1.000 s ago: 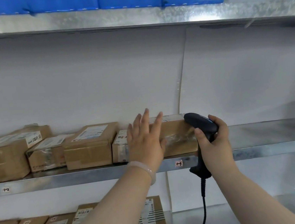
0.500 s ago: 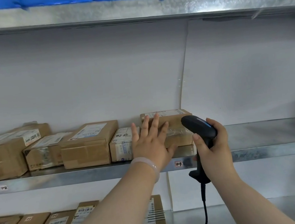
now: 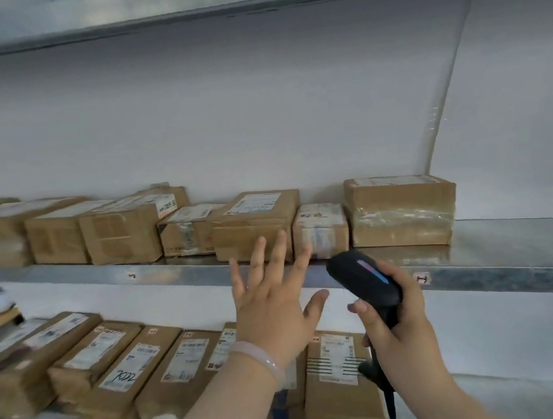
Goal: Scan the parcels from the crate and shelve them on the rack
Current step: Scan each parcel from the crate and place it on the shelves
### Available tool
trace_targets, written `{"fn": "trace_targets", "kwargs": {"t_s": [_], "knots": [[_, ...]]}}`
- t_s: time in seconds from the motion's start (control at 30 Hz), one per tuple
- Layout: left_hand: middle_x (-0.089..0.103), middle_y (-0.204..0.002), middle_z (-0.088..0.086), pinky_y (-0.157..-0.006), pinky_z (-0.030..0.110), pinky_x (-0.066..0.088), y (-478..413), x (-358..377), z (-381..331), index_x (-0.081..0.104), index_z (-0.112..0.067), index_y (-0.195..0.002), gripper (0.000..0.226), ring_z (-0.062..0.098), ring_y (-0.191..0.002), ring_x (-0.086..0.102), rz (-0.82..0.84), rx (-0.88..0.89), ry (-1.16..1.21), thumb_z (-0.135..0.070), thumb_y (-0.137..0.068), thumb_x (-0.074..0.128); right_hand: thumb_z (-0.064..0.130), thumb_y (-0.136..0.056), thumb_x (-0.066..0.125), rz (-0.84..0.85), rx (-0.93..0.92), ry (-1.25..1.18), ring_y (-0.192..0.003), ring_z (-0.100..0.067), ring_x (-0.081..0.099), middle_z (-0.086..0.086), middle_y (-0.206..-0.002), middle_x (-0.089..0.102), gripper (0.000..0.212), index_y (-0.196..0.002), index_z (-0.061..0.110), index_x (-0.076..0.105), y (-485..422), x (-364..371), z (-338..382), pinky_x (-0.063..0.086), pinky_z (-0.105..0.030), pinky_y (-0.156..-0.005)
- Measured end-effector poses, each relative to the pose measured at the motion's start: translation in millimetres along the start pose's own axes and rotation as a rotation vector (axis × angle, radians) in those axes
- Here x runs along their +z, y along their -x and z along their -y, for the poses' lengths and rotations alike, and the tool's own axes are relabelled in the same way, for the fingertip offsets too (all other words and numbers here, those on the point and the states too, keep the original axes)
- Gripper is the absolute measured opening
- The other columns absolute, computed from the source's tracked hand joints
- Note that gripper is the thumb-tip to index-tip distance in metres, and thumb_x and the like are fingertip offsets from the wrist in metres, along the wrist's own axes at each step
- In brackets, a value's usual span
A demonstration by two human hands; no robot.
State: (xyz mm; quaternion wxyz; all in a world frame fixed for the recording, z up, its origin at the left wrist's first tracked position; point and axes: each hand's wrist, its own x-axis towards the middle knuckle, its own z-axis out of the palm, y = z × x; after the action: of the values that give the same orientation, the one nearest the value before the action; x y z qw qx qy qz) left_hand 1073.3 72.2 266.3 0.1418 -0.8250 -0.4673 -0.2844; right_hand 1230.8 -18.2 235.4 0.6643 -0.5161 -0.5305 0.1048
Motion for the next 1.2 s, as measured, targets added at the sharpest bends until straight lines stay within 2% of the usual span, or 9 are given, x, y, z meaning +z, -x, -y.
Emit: {"fn": "trace_targets", "kwargs": {"t_s": [0.1, 0.23, 0.33, 0.47, 0.6, 0.77, 1.0, 1.1, 1.2], "knots": [[-0.027, -0.163, -0.01, -0.115, 0.054, -0.022, 46, -8, 65, -0.018, -0.052, -0.15, 0.068, 0.018, -0.148, -0.031, 0.072, -0.131, -0.036, -0.073, -0.094, 0.014, 0.03, -0.09, 0.066, 0.132, 0.017, -0.026, -0.092, -0.006, 0.065, 0.038, -0.114, 0.053, 0.055, -0.117, 0.067, 0.035, 23, 59, -7, 0.057, -0.034, -0.077], [-0.019, -0.166, -0.007, -0.116, 0.056, -0.015, 109, -30, 148, -0.019, -0.048, -0.15, 0.076, 0.023, -0.152, -0.019, 0.113, -0.303, -0.139, -0.08, -0.083, -0.004, 0.019, -0.092, 0.067, 0.32, 0.017, -0.063, -0.096, 0.003, 0.061, 0.037, -0.119, 0.048, 0.067, -0.116, 0.071, 0.031, 60, 148, 7, 0.051, -0.012, -0.072], [-0.007, -0.168, -0.006, -0.119, 0.058, -0.006, 159, -53, 213, 0.002, -0.048, -0.155, 0.071, 0.022, -0.154, -0.009, 0.129, -0.403, -0.167, -0.076, -0.093, 0.02, 0.019, -0.093, 0.066, 0.443, 0.057, -0.114, -0.098, 0.013, 0.055, 0.036, -0.117, 0.05, 0.067, -0.112, 0.074, 0.032, 95, 220, 29, 0.043, -0.003, -0.07], [-0.006, -0.168, -0.003, -0.121, 0.058, 0.0, 235, -90, 302, 0.0, -0.046, -0.156, 0.075, 0.023, -0.154, -0.005, 0.192, -0.529, -0.28, -0.075, -0.091, 0.024, 0.03, -0.094, 0.065, 0.602, 0.093, -0.173, -0.091, 0.005, 0.059, 0.031, -0.116, 0.054, 0.056, -0.115, 0.071, 0.033, 151, 319, 66, 0.053, -0.018, -0.072], [-0.005, -0.168, -0.002, -0.12, 0.056, 0.0, 313, -127, 379, -0.004, -0.046, -0.155, 0.077, 0.023, -0.154, -0.003, 0.246, -0.664, -0.342, -0.077, -0.09, 0.021, 0.024, -0.094, 0.064, 0.728, 0.084, -0.229, -0.09, 0.0, 0.059, 0.028, -0.112, 0.055, 0.058, -0.115, 0.069, 0.034, 206, 407, 104, 0.056, -0.035, -0.077], [0.002, -0.168, -0.002, -0.121, 0.056, 0.005, 386, -163, 449, 0.005, -0.045, -0.155, 0.075, 0.023, -0.153, 0.003, 0.23, -0.843, -0.36, -0.075, -0.09, 0.026, 0.019, -0.093, 0.066, 0.874, 0.081, -0.271, -0.097, 0.009, 0.057, 0.029, -0.115, 0.055, 0.062, -0.112, 0.069, 0.035, 265, 494, 141, 0.044, -0.007, -0.073], [0.0, -0.167, -0.005, -0.121, 0.056, 0.007, 442, -176, 513, 0.0, -0.048, -0.155, 0.076, 0.022, -0.153, 0.005, 0.23, -1.01, -0.319, -0.077, -0.09, 0.028, 0.017, -0.091, 0.067, 0.985, 0.06, -0.257, -0.094, 0.011, 0.058, 0.045, -0.106, 0.053, 0.065, -0.111, 0.07, 0.034, 304, 580, 159, 0.043, -0.003, -0.068], [-0.001, -0.167, -0.004, -0.12, 0.054, 0.004, 454, -172, 540, 0.0, -0.048, -0.155, 0.076, 0.021, -0.153, 0.002, 0.252, -1.059, -0.314, -0.076, -0.091, 0.03, 0.022, -0.091, 0.068, 1.032, 0.062, -0.236, -0.094, 0.009, 0.059, 0.043, -0.106, 0.054, 0.06, -0.115, 0.067, 0.035, 313, 617, 157, 0.047, -0.01, -0.069], [-0.003, -0.167, -0.005, -0.12, 0.053, 0.002, 458, -163, 575, -0.001, -0.048, -0.155, 0.075, 0.02, -0.153, -0.001, 0.281, -1.096, -0.306, -0.075, -0.092, 0.03, 0.027, -0.093, 0.065, 1.071, 0.095, -0.249, -0.092, -0.006, 0.064, 0.02, -0.114, 0.061, 0.051, -0.124, 0.056, 0.037, 316, 659, 150, 0.057, -0.036, -0.077]]}}
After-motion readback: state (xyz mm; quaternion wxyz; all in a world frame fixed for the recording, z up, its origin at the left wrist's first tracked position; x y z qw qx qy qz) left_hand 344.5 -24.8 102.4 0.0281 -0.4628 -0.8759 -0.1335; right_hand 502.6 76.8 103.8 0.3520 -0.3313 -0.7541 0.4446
